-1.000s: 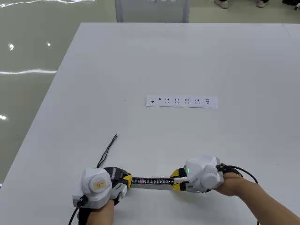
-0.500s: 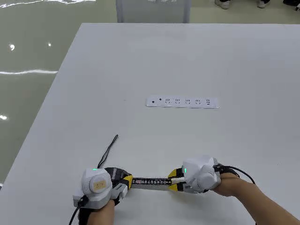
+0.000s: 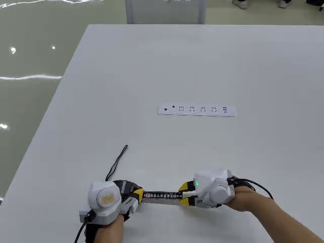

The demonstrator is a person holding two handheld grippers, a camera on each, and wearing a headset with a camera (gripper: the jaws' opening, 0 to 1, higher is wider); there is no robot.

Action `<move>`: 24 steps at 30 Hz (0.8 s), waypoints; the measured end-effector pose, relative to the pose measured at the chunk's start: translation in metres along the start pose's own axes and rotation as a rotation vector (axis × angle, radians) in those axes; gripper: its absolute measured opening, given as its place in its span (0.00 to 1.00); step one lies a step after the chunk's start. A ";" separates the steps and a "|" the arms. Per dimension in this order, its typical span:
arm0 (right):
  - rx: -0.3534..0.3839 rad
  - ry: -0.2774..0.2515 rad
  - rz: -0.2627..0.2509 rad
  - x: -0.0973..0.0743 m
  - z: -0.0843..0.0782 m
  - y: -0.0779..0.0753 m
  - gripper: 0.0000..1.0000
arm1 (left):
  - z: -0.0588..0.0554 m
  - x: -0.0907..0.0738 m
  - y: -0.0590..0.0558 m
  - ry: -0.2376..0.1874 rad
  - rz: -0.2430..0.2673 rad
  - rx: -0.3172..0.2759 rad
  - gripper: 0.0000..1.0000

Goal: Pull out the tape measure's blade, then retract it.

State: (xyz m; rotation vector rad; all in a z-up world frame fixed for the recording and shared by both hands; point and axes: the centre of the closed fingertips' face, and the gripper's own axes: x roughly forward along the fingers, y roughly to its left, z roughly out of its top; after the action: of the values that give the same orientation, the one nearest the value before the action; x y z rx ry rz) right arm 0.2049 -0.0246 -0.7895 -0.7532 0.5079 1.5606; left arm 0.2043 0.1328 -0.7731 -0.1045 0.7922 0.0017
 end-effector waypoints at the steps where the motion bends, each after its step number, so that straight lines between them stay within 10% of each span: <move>1: 0.000 -0.001 0.000 0.000 0.001 0.000 0.13 | 0.000 0.000 0.000 0.000 -0.001 0.000 0.56; 24: -0.001 -0.004 0.005 0.012 0.003 -0.002 0.13 | 0.000 -0.001 -0.001 -0.001 -0.003 0.000 0.56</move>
State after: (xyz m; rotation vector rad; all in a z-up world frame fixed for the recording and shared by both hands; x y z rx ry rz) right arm 0.2063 -0.0138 -0.7958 -0.7498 0.5060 1.5669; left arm 0.2034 0.1315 -0.7722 -0.1059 0.7914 -0.0011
